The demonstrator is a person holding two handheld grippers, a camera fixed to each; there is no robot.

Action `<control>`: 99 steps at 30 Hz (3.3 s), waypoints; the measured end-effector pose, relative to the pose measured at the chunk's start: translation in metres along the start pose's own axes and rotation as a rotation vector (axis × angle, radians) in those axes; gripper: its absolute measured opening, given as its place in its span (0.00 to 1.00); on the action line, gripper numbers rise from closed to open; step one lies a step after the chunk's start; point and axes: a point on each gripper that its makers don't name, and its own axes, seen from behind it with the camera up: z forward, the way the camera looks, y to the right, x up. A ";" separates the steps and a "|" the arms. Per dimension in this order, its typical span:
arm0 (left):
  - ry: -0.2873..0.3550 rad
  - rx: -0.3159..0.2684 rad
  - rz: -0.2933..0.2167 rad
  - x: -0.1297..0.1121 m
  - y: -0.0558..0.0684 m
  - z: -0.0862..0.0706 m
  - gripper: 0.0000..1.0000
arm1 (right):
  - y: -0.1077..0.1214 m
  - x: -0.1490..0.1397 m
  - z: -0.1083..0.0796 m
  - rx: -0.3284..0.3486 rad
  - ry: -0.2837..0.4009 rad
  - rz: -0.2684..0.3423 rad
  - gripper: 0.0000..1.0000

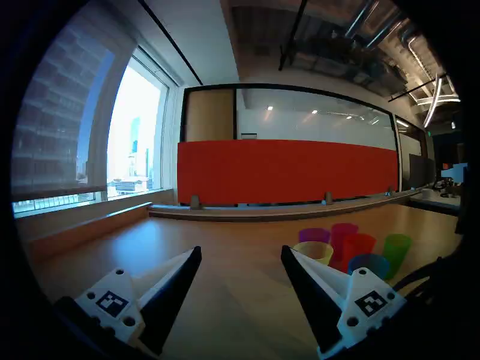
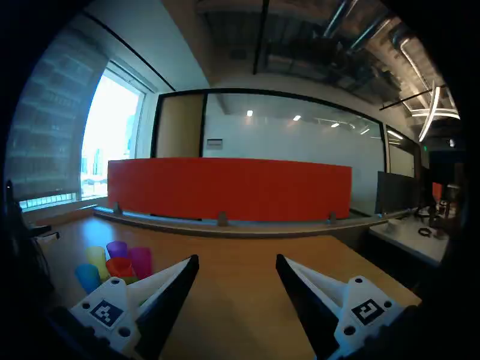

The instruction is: Pour water

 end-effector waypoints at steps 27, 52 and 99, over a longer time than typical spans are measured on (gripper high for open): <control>0.000 0.000 0.000 0.000 0.000 0.000 0.99 | -0.005 -0.019 0.015 0.016 0.101 -0.021 0.99; 0.000 0.000 0.001 0.000 -0.001 0.000 0.99 | 0.017 -0.057 0.025 -0.040 0.095 0.048 0.99; 0.001 0.000 0.001 0.000 -0.001 0.000 0.99 | 0.015 -0.075 0.031 -0.039 0.049 0.042 0.99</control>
